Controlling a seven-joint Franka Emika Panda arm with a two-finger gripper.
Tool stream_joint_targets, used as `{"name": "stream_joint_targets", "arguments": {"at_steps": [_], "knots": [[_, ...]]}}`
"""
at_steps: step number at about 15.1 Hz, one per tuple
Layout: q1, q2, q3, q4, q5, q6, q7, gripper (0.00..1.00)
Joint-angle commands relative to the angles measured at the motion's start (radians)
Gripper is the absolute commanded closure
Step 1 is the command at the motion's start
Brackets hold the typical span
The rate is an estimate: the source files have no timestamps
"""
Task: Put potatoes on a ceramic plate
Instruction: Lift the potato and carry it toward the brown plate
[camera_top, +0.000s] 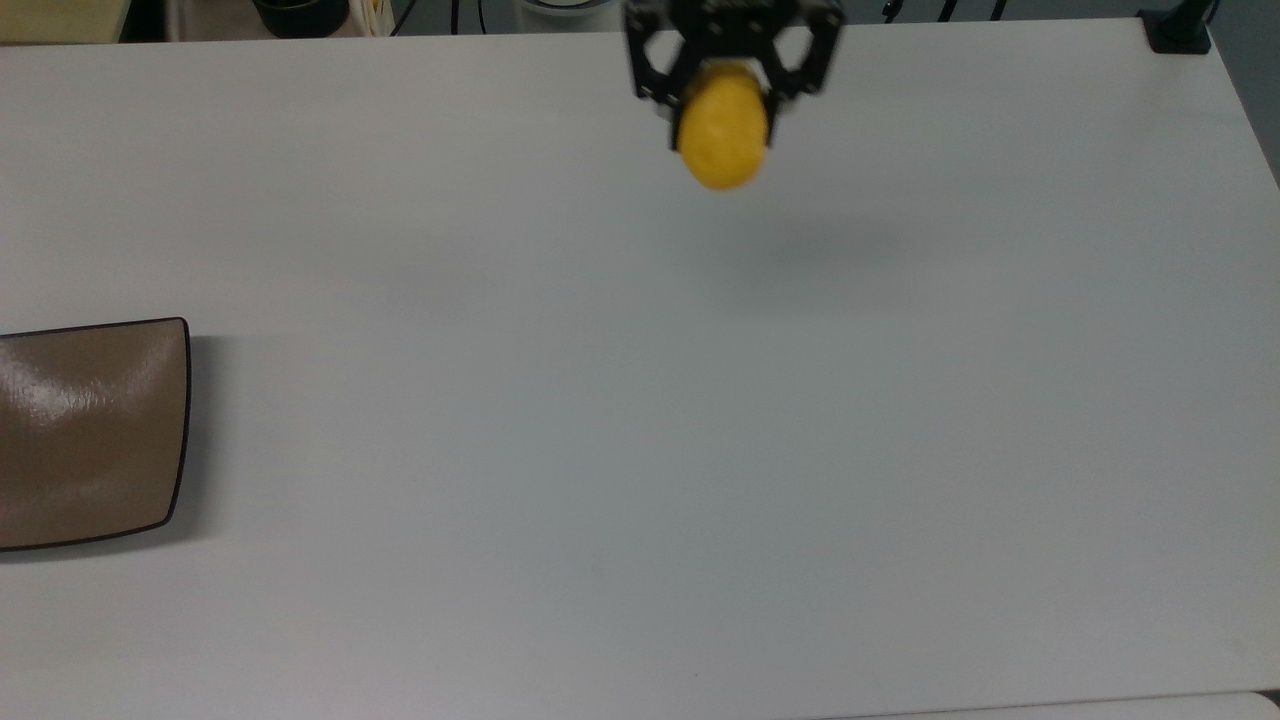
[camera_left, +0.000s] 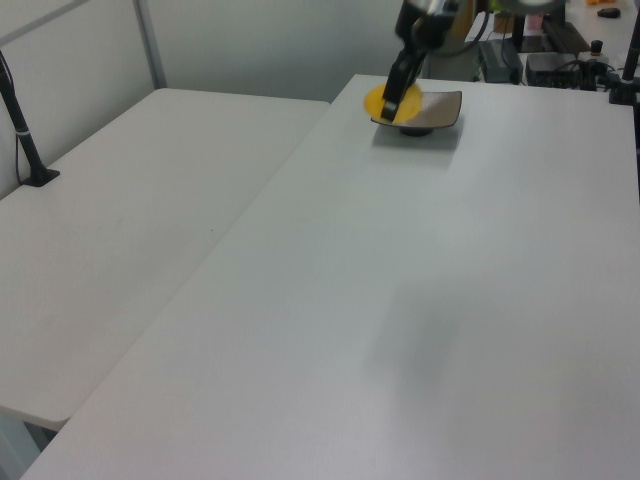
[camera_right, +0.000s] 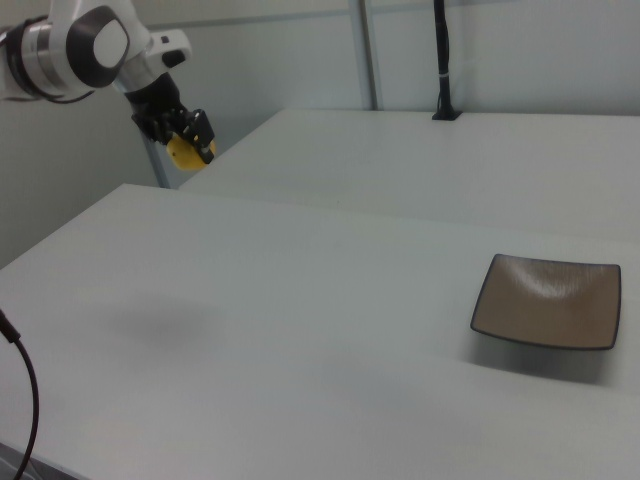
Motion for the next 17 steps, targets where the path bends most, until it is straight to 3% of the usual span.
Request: {"name": "stream_joint_targets", "arguments": {"at_steps": [1,5,8,10,14,17], "knots": [[-0.085,-0.124,-0.037,-0.095,0.089,-0.067,-0.202,0.91],[-0.226,-0.139,-0.042,-0.111,0.126,-0.061,-0.379,0.91],[-0.384,-0.106,-0.045,-0.105,0.246,-0.008,-0.609,0.91],[-0.447,-0.069,-0.053,-0.089,0.258,0.049,-0.661,0.9],[-0.555,0.067,-0.06,-0.045,0.257,0.272,-0.752,0.9],[-0.627,0.236,-0.059,0.059,0.26,0.408,-0.781,0.9]]}}
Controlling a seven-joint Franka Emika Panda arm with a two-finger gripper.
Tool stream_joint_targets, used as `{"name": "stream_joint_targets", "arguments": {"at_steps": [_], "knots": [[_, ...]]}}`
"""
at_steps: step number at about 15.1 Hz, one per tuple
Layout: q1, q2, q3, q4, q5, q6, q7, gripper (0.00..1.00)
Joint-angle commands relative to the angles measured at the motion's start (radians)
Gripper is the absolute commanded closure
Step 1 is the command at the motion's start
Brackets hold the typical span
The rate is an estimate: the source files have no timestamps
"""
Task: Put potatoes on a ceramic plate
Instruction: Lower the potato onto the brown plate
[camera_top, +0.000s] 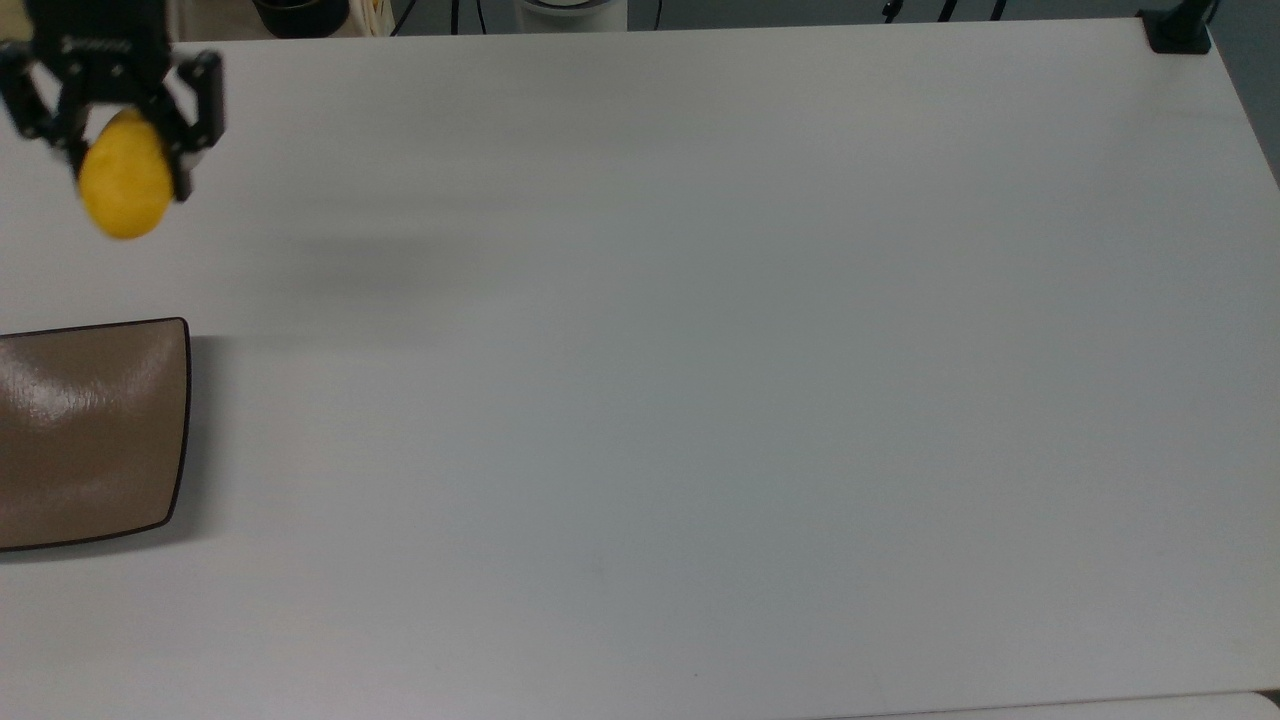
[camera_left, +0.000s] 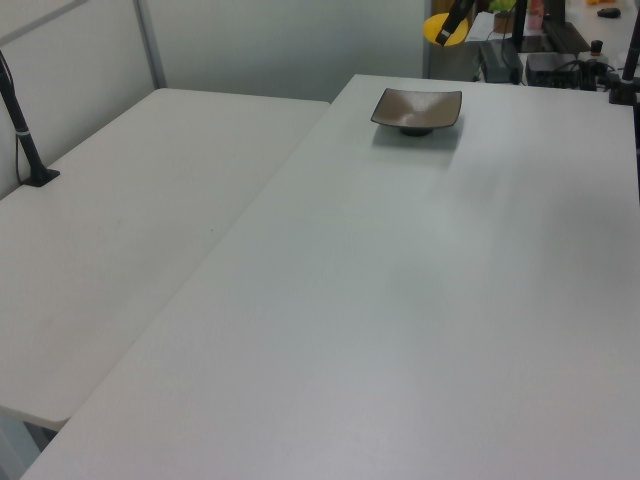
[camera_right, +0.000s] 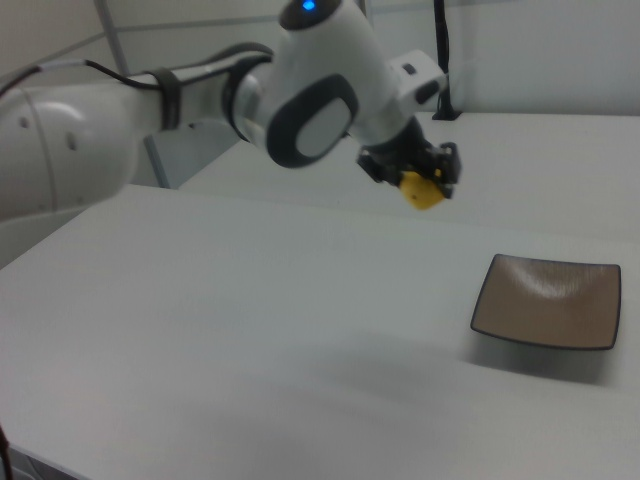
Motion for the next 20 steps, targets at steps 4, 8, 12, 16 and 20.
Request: {"name": "stream_joint_targets", "arguments": {"at_steps": [4,8,12,16,20], "knots": [[-0.076,0.308,0.001,0.187,0.018,0.233,-0.055,0.89],[-0.084,0.443,0.004,0.213,0.015,0.401,-0.078,0.87],[-0.107,0.571,0.015,0.291,0.014,0.445,-0.079,0.87],[-0.107,0.624,0.028,0.304,0.008,0.504,-0.075,0.77],[-0.108,0.628,0.03,0.296,0.004,0.505,-0.073,0.12]]}}
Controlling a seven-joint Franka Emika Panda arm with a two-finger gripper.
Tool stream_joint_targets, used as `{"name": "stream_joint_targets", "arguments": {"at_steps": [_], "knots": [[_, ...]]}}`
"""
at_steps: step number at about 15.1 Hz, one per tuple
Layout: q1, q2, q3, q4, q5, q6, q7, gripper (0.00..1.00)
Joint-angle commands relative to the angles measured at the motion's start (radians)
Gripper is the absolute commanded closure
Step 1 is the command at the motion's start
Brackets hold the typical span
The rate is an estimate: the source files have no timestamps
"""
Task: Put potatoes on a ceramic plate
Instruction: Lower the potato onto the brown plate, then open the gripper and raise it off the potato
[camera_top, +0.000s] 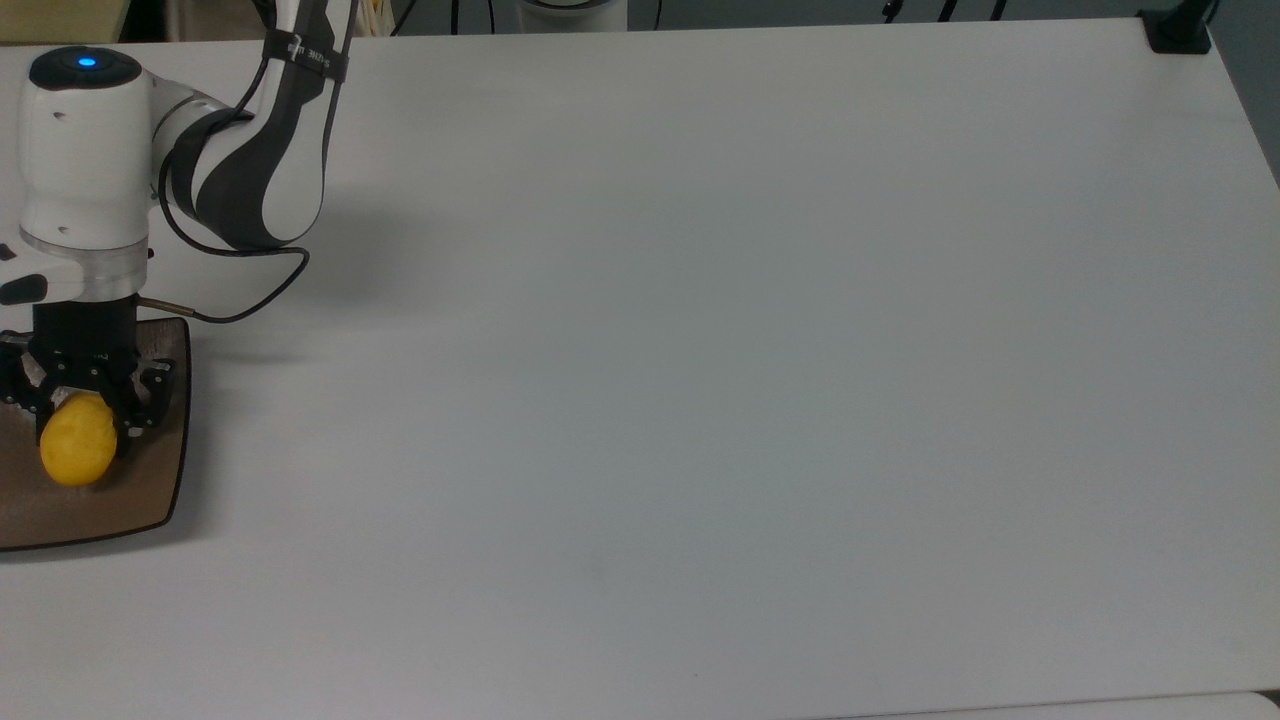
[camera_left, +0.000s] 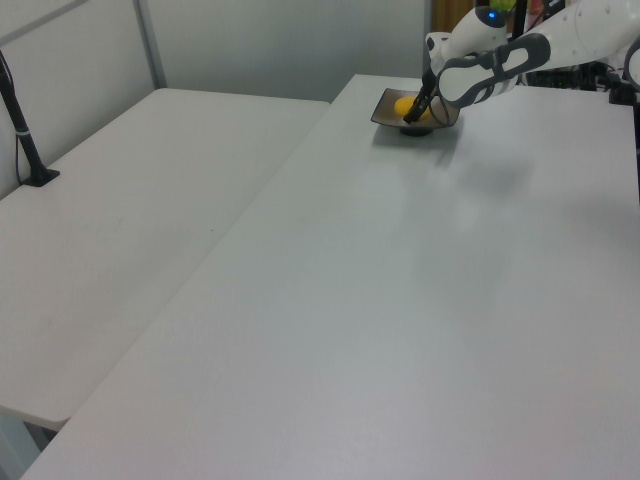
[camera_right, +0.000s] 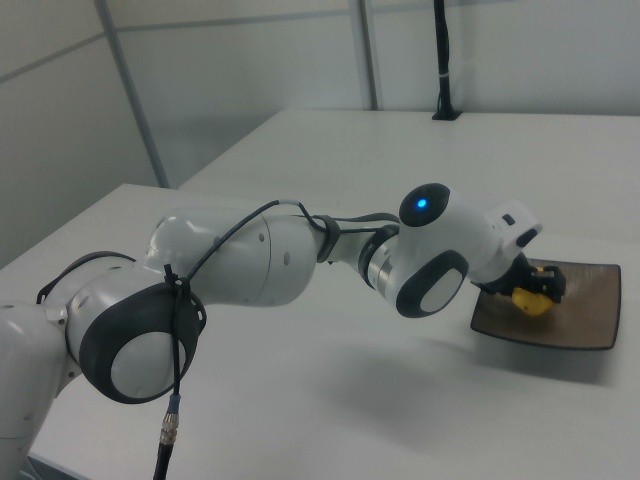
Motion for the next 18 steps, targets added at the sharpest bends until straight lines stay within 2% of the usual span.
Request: {"name": "stream_joint_targets", "arguments": {"at_steps": [1,2,5,10,12,14,18], "knots": [[-0.007,0.004,0.009,0.011,0.005,0.008,-0.021,0.03],[-0.007,0.002,0.009,0.01,0.005,0.008,-0.019,0.0],[-0.012,-0.047,0.009,-0.022,0.005,0.002,-0.019,0.0],[0.042,-0.307,0.006,-0.249,0.005,-0.04,-0.018,0.0],[0.045,-0.424,0.004,-0.288,0.003,-0.195,-0.018,0.0],[0.046,-0.533,0.004,-0.28,0.0,-0.446,-0.019,0.0],[0.065,-0.715,0.004,-0.274,0.003,-0.824,0.02,0.0]]}}
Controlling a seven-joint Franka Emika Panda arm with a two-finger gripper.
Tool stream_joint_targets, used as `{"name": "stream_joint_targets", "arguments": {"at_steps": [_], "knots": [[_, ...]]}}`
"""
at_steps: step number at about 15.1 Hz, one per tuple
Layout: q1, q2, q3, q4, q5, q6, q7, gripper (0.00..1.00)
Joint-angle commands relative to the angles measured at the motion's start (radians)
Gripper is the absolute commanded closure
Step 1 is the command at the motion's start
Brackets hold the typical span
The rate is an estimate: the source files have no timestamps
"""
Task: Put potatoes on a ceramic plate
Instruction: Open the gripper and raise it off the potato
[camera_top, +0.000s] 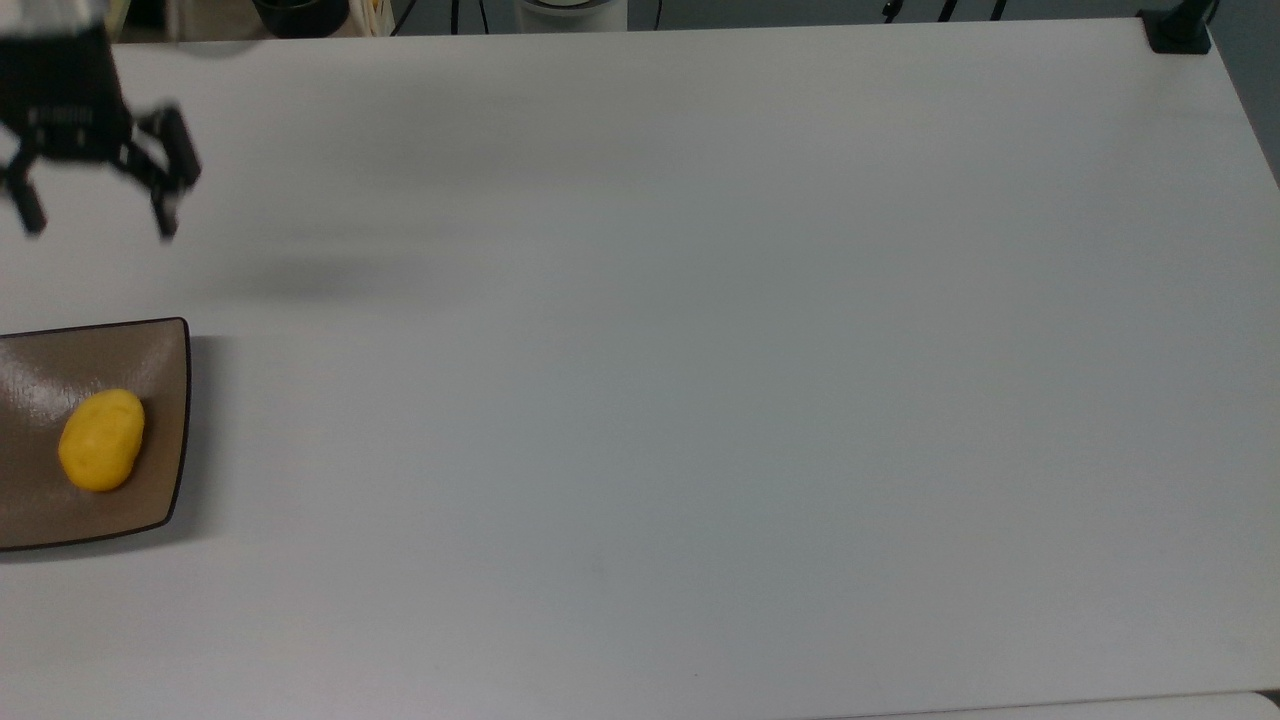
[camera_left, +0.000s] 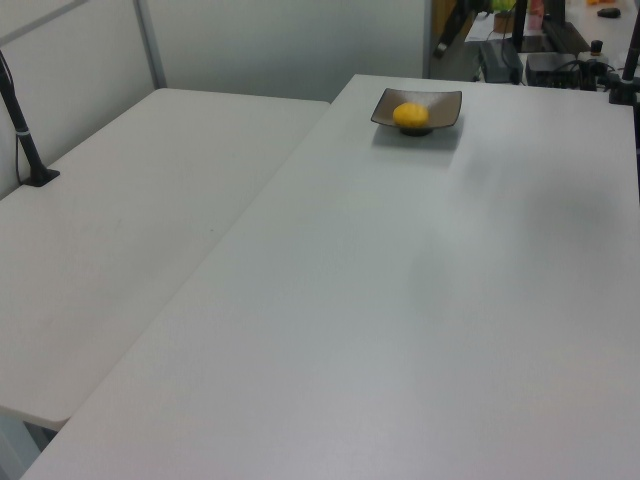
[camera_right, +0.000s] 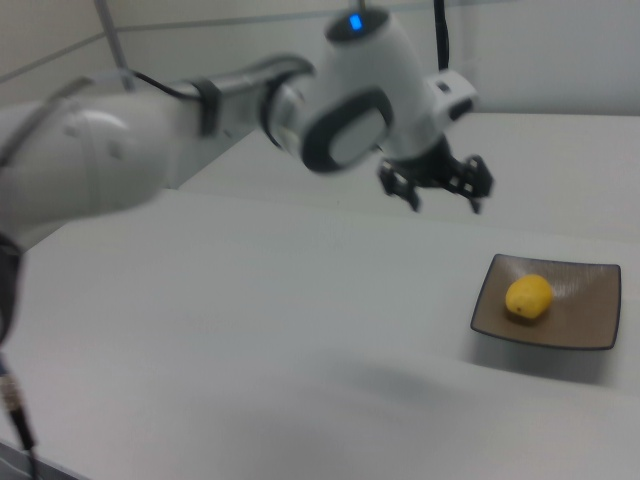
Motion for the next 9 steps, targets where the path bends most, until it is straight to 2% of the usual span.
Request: {"name": "stream_joint_targets", "arguments": {"at_steps": [1,5,9], "knots": [[0.046,-0.21,-0.006,-0.094,0.003,-0.28,0.06,0.0],[0.101,-0.337,-0.008,-0.095,0.0,-0.538,0.337,0.0],[0.209,-0.422,-0.006,-0.105,-0.053,-0.661,0.496,0.0]]}}
